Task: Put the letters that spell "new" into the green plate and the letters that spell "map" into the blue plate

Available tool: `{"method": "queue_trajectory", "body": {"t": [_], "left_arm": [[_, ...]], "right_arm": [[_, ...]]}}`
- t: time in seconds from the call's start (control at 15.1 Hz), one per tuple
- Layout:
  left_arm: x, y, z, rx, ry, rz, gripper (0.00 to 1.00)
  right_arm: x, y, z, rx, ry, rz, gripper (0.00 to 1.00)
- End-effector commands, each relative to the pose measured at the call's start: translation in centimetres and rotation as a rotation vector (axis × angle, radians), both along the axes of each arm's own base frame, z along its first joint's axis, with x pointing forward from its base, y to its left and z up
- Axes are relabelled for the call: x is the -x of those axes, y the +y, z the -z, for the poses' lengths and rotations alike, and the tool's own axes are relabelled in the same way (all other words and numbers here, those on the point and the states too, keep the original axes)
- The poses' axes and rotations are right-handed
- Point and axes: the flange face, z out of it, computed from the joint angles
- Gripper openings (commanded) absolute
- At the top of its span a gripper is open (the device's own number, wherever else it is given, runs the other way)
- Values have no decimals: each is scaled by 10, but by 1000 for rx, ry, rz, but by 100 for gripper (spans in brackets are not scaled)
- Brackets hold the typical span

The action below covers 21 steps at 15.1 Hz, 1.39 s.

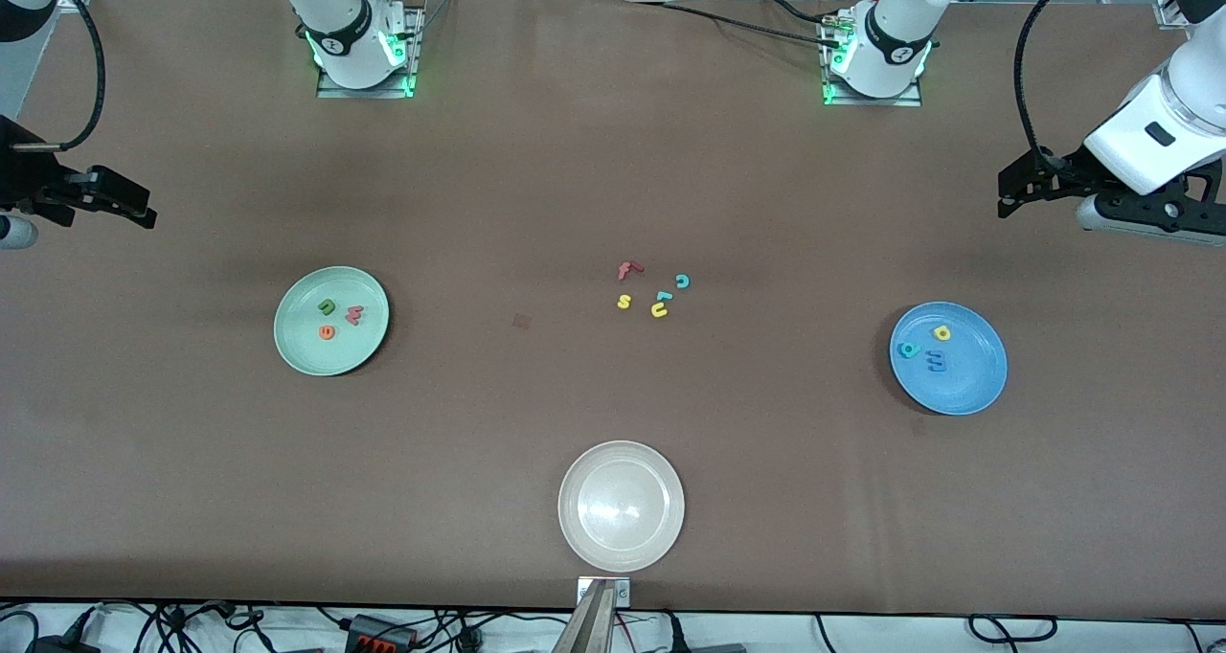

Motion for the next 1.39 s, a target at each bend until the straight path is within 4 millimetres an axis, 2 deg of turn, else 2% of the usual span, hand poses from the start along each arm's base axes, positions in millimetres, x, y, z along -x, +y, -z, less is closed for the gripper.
{"method": "queue_trajectory", "body": {"t": [0.0,1.32], "left_arm": [[-2,-1,-5,16,3,11,100],[0,-1,-4,13,22,14,100]], "right_arm": [[-2,3,-12,10,-59,-18,100],[-3,-7,-13,12,-46,4,100]]}}
